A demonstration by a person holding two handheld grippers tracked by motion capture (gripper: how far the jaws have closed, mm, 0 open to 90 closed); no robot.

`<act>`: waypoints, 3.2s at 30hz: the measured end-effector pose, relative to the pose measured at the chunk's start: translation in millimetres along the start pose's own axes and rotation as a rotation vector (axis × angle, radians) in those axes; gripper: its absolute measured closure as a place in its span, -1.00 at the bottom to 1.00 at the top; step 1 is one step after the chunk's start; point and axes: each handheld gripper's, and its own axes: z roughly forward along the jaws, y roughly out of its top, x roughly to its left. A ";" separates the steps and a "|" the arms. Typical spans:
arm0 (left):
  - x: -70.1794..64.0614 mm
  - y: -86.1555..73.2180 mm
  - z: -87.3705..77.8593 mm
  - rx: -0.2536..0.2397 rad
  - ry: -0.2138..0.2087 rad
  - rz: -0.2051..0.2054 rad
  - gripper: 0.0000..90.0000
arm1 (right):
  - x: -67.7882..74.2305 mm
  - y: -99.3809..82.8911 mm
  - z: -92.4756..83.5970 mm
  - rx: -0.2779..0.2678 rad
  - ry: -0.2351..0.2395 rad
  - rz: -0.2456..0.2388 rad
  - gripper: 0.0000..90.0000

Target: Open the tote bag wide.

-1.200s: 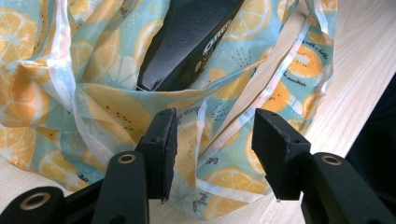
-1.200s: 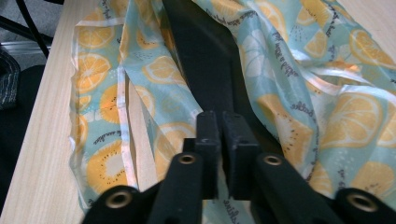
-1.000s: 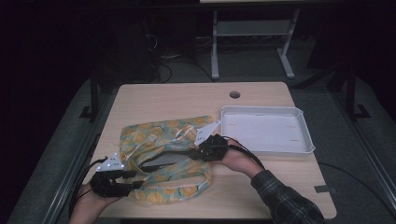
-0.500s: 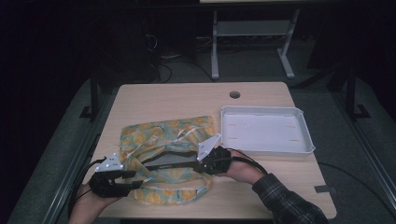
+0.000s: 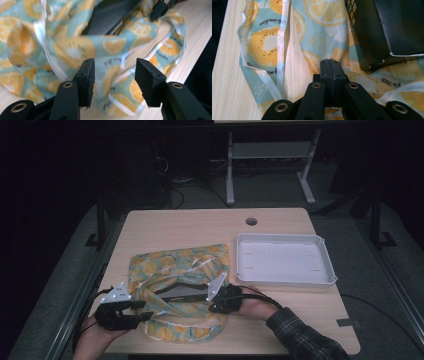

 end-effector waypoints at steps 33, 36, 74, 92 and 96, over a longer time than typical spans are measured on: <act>27.8 18.9 26.3 0.123 0.048 -0.006 0.99 | 1.8 1.2 1.3 0.015 -0.009 -0.021 0.99; 27.9 8.2 25.6 0.154 0.056 -0.011 0.99 | 2.0 1.1 1.2 0.016 -0.008 -0.018 0.99; 26.3 9.9 10.1 0.124 0.078 0.002 0.55 | -19.2 15.4 -61.9 -0.191 -0.078 0.055 0.54; 41.8 50.3 47.9 0.125 0.101 0.054 0.26 | -50.1 27.5 -39.6 -0.179 -0.111 0.099 0.41; 45.8 49.4 48.9 0.134 0.112 0.058 0.64 | -53.6 27.3 -37.1 -0.171 -0.130 0.103 0.77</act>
